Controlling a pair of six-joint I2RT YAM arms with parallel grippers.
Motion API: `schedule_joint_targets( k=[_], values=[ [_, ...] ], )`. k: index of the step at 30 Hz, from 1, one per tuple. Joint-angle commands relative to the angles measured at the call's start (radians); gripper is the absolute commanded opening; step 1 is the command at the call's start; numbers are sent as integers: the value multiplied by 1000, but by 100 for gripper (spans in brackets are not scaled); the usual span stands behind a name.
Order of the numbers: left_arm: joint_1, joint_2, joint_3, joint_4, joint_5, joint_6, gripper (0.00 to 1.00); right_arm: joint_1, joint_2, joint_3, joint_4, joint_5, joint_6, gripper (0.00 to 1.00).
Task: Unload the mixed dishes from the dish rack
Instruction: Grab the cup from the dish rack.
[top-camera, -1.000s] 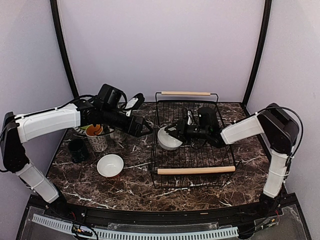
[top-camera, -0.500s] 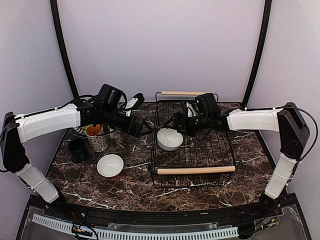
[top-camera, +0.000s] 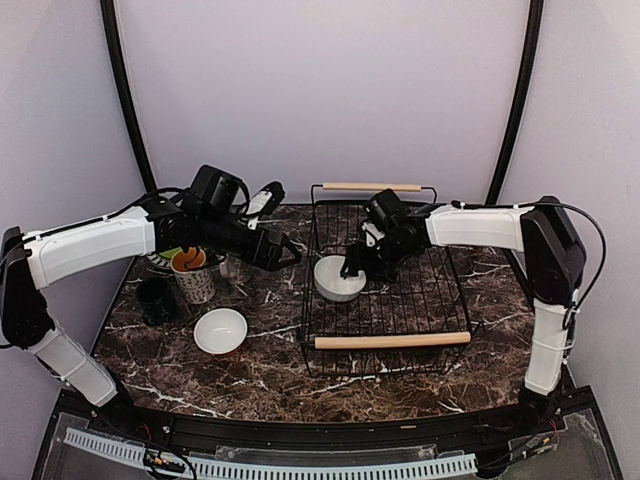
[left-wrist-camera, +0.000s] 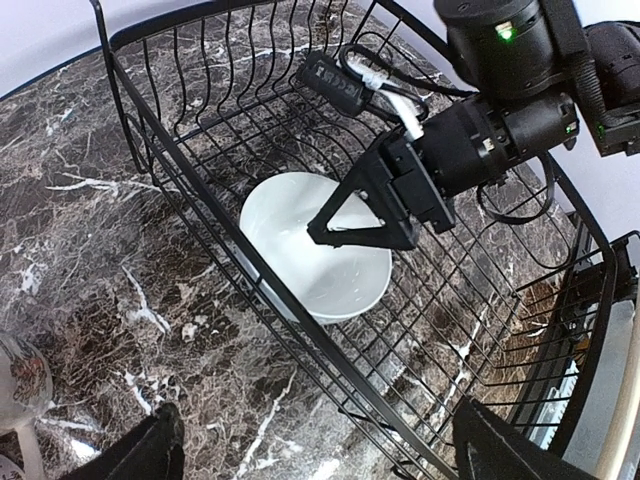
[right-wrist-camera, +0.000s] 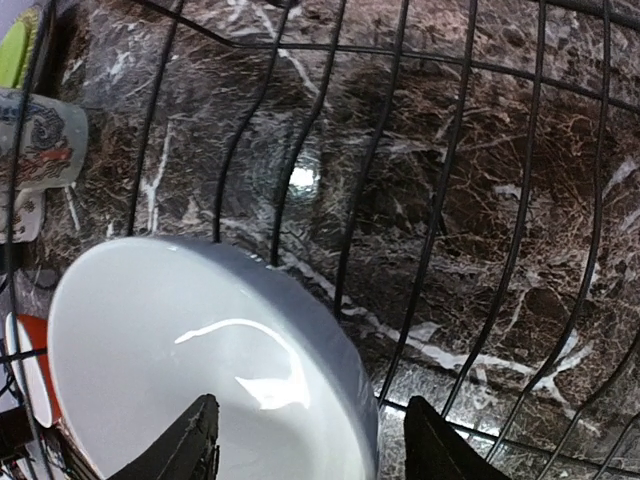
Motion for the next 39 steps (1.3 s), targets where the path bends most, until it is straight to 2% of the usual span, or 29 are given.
schedule_joint_targets(
  k=[1, 6, 11, 13, 21, 27, 39],
  values=[
    [-5, -51, 7, -20, -17, 19, 92, 21, 54, 49, -49, 50, -3, 58],
    [-4, -72, 7, -23, -36, 24, 92, 33, 64, 44, 0, 72, 7, 48],
    [-4, -96, -3, -14, -64, 26, 93, 35, 30, -4, 37, 90, 15, 28],
    [-4, -107, -7, -6, -57, 25, 92, 35, 26, -11, 41, 96, 13, 23],
    [-4, -204, -92, 119, -27, 13, 93, 36, -44, -53, 41, 138, 16, 6],
    [-4, -262, -135, 166, -81, 21, 95, 36, -138, -85, 45, 182, -13, 0],
    [-4, -377, -207, 255, -129, 51, 96, 48, -263, -60, 58, 230, -99, 0]
  ],
)
